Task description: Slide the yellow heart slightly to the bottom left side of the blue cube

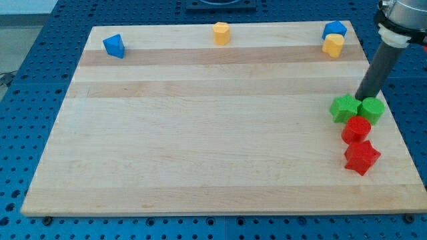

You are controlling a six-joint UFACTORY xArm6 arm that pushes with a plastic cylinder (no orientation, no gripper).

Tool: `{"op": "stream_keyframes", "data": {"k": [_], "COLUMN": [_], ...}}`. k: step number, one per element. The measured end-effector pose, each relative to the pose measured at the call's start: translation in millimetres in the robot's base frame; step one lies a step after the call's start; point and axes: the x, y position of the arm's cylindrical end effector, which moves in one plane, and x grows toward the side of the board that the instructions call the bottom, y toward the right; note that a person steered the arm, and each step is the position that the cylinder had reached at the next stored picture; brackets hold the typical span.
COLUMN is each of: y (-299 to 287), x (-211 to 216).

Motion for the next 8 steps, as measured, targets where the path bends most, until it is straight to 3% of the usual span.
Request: {"op": "stream_keyframes", "data": {"k": [2,3,4,8], "y": [44.2,44.2,34.7,2.7], "x": [-68.5,-68.5,-106.5,-126.1]}}
